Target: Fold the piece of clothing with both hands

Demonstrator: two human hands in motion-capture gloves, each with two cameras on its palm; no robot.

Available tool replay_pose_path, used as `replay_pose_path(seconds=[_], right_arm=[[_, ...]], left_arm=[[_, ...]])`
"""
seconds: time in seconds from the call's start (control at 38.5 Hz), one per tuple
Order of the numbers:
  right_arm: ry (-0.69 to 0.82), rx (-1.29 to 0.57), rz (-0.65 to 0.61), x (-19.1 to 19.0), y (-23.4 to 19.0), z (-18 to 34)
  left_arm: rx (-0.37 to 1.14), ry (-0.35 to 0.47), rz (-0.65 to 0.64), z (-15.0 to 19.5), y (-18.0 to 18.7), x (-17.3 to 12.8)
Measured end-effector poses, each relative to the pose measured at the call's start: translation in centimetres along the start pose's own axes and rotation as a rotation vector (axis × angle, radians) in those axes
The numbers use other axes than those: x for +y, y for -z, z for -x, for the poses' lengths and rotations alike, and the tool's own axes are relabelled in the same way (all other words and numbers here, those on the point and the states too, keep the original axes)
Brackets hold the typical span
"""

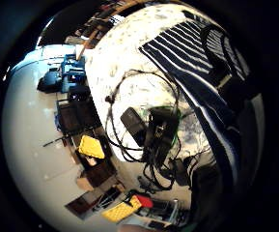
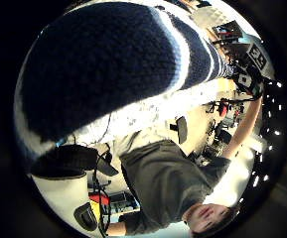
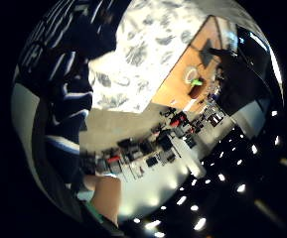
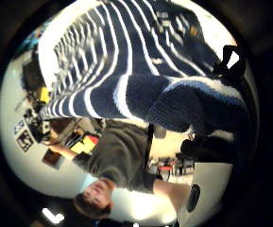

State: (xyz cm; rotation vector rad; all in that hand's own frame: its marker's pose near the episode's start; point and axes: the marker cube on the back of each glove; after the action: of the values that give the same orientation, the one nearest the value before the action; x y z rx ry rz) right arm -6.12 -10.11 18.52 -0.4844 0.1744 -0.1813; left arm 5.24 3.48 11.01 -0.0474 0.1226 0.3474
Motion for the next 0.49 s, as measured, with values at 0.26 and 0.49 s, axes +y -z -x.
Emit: replay_pose_path(seconds=[0.26, 0.49], right_arm=[[-0.137, 0.102, -0.290, -5.6, 8.2, -0.1], [-0.244, 0.222, -0.439, -7.6, 9.6, 3.3]], left_arm=[[0.029, 0.160, -0.020, 3.8, 2.5, -8.2], [0.035, 0.287, 0.112, 4.4, 3.0, -10.5]])
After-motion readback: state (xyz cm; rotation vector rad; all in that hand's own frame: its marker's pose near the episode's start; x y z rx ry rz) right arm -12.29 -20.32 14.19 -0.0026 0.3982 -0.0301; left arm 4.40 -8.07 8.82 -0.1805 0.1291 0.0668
